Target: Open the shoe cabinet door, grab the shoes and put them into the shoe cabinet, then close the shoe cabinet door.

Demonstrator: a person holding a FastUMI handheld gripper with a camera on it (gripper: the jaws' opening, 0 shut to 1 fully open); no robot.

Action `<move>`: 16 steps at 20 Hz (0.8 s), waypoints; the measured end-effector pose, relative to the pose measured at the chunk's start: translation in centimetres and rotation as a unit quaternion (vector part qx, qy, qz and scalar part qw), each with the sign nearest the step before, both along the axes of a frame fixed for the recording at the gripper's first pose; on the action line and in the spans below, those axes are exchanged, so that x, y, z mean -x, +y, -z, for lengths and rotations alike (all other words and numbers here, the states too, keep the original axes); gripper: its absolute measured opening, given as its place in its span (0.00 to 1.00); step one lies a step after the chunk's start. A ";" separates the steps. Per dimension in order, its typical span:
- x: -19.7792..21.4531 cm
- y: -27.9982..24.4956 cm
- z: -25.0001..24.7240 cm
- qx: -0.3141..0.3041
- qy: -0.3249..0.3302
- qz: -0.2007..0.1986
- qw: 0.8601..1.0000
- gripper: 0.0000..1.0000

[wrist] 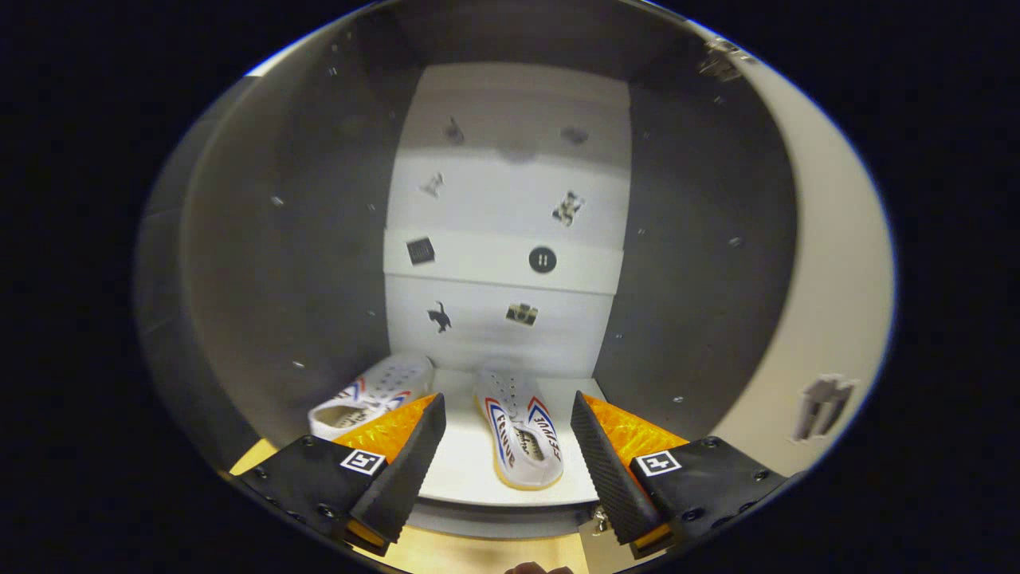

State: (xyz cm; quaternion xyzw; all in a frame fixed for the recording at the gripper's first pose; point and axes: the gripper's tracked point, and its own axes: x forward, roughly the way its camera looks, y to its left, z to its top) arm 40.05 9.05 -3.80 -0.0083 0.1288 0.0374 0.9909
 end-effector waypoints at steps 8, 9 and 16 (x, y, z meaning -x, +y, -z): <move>17.1 -1.3 -5.9 -0.028 -0.091 -0.019 0.995 0.98; 18.8 -1.8 -6.0 -0.027 -0.093 -0.017 0.995 0.98; 29.4 -6.9 -6.4 -0.038 -0.113 0.005 0.993 0.98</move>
